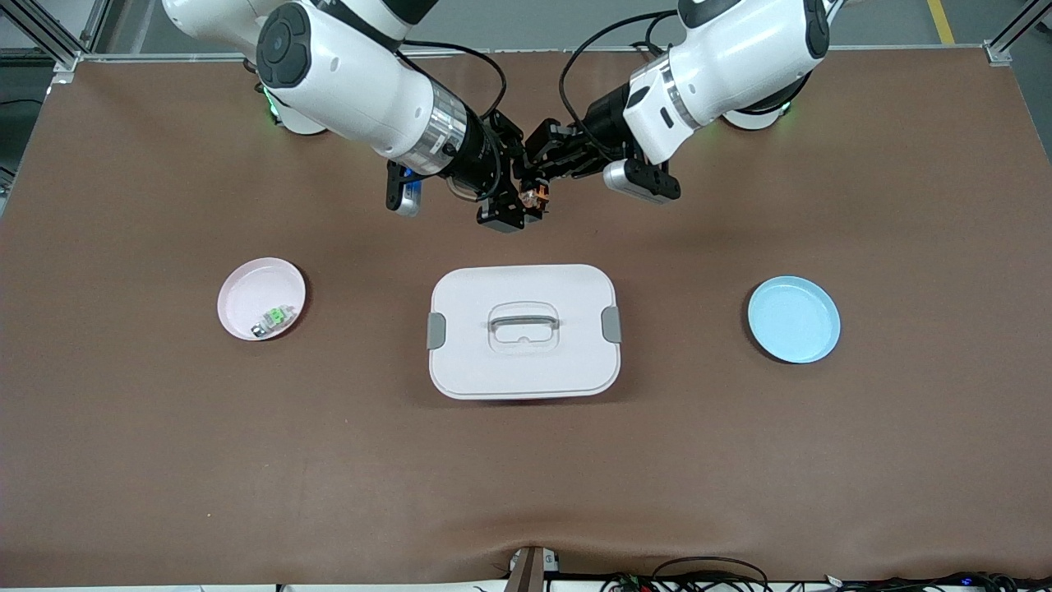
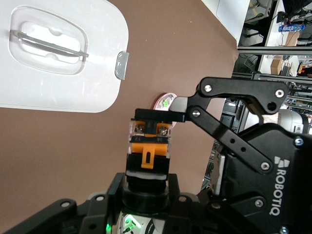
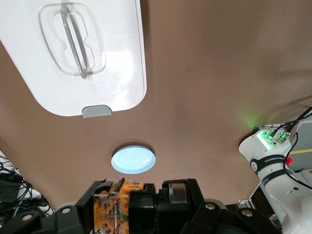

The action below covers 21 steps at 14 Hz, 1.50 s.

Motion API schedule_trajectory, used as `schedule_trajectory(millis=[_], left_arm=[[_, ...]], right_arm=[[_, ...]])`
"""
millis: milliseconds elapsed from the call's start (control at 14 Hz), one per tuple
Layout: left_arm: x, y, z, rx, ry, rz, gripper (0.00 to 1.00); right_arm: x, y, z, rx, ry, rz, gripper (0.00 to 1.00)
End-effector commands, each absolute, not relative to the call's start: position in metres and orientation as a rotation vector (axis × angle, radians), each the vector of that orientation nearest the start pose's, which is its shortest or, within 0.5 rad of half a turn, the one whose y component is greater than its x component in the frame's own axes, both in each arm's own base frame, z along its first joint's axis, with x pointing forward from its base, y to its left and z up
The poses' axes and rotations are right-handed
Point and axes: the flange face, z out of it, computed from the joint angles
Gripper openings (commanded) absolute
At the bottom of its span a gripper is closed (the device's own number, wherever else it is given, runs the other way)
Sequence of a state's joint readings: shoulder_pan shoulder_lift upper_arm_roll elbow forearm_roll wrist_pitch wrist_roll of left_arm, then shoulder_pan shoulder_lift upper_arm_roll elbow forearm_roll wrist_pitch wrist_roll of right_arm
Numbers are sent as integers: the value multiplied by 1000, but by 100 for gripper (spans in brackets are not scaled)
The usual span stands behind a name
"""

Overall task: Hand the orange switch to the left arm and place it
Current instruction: 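Open the right gripper and withdraw while the left gripper holds the switch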

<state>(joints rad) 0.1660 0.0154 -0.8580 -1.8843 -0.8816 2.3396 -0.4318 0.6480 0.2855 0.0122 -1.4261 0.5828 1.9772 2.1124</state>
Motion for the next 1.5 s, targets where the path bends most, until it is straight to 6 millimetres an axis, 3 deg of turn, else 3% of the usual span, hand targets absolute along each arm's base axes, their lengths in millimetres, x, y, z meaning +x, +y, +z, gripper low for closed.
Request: schedule_trajectory(millis=[0, 357, 571, 714, 786, 1071, 1143, 1286, 1429], left_arm=[[459, -393, 552, 2265, 281, -70, 0], [459, -387, 559, 2277, 316, -81, 0], [457, -372, 574, 2379, 408, -72, 0], [447, -367, 576, 2506, 388, -64, 0], [451, -355, 573, 2549, 398, -81, 0], [448, -314, 574, 2703, 431, -176, 0], [443, -309, 574, 2756, 427, -180, 0], [449, -277, 578, 2804, 476, -191, 0], [455, -247, 580, 2804, 540, -230, 0]], right_arm=[[512, 434, 578, -1835, 1969, 704, 100], [515, 431, 581, -1859, 1942, 677, 100], [524, 409, 589, -2002, 1808, 609, 100], [534, 385, 594, -2106, 1726, 582, 100], [538, 376, 593, -2153, 1685, 579, 100], [563, 296, 607, -2313, 1478, 535, 100], [573, 267, 613, -2369, 1392, 493, 100], [585, 212, 618, -2512, 1190, 439, 100], [599, 144, 620, -2556, 1063, 407, 100]])
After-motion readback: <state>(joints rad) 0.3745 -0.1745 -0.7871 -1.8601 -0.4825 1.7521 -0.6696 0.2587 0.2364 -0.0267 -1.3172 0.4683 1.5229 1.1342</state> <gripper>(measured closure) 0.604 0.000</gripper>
